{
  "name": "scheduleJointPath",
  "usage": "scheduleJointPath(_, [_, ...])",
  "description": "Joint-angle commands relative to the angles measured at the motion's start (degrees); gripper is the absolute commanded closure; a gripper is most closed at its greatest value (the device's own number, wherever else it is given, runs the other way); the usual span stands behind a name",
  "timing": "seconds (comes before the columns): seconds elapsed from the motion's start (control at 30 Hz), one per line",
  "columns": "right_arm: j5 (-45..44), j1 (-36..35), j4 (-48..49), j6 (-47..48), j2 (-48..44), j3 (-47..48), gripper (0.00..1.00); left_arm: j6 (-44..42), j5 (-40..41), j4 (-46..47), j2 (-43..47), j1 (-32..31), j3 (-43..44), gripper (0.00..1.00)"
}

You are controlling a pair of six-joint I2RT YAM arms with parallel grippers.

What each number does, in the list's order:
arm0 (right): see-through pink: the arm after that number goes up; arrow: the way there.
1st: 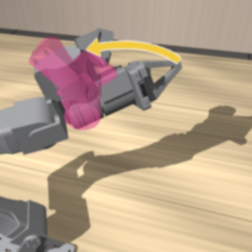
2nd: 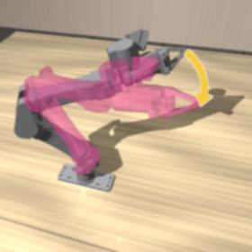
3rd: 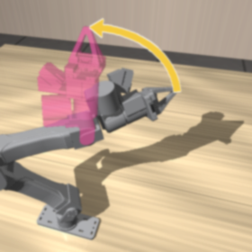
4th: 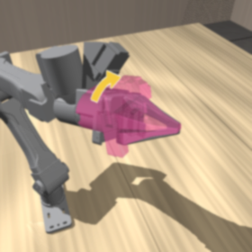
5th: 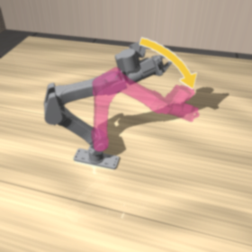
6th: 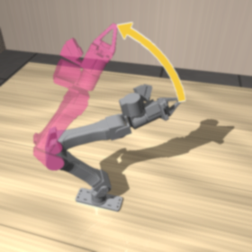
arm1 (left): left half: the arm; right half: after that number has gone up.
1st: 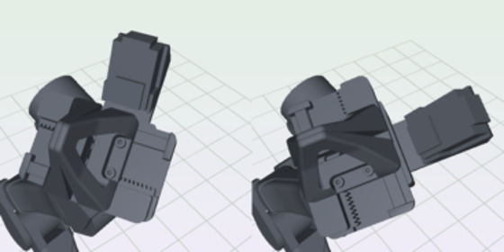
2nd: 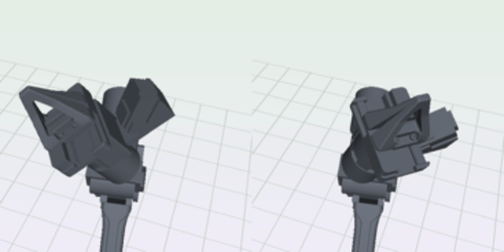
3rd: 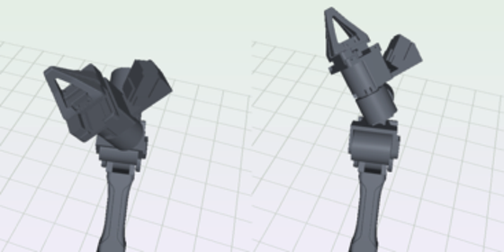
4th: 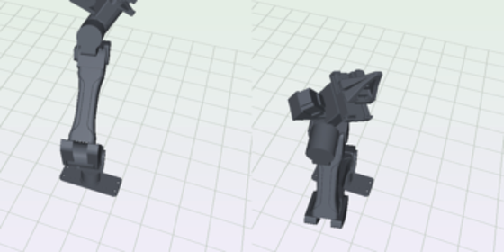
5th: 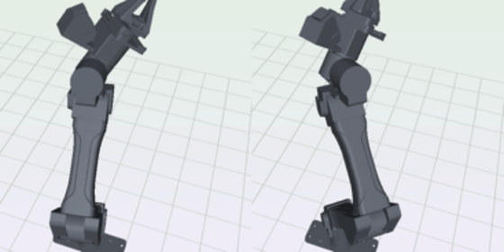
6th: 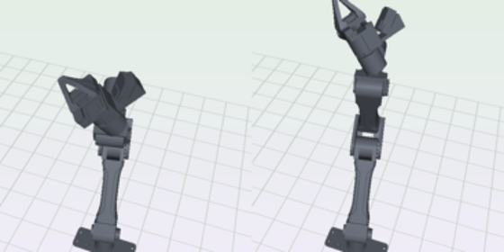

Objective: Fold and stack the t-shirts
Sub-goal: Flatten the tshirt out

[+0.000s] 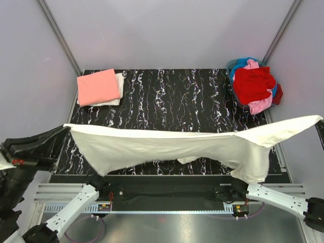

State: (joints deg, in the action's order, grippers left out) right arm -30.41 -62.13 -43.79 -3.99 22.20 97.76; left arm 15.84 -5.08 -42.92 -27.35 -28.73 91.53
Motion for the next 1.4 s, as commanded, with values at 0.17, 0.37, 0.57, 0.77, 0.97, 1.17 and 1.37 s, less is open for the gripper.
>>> scheduleJointPath(0.17, [11.9, 3.1, 14.0, 16.8, 4.6, 4.6, 1.00, -6.8, -3.9, 6.0, 1.0, 0.3, 2.1, 1.00])
scheduleJointPath(0.37, [10.1, 3.5, 25.9, 25.8, 7.6, 2.7, 1.00, -9.2, -4.2, 15.8, 3.1, 0.3, -2.4, 1.00])
scheduleJointPath(0.57, [-10.0, 1.1, 31.4, 38.6, 26.4, 2.6, 1.00, -9.7, 4.7, 15.8, -8.7, 0.3, -2.8, 1.00])
scheduleJointPath(0.77, [-8.0, 17.9, 29.7, 29.9, 48.5, -5.3, 1.00, -7.7, 21.9, 7.9, -31.2, 0.9, -0.1, 1.00])
scheduleJointPath(0.97, [19.8, 41.4, 10.7, 9.7, 87.9, 18.5, 0.92, -1.1, 15.6, -2.9, -65.6, 16.8, 10.2, 0.99])
scheduleJointPath(1.17, [15.6, 41.7, -1.7, 4.3, 106.9, 46.7, 0.00, 0.4, 6.1, -5.2, -80.3, 23.4, 16.7, 0.10])
scheduleJointPath(1.37, [10.9, 41.7, 1.2, 2.6, 98.6, 34.8, 0.00, 1.3, 9.9, -1.6, -69.0, 23.5, 6.2, 0.01])
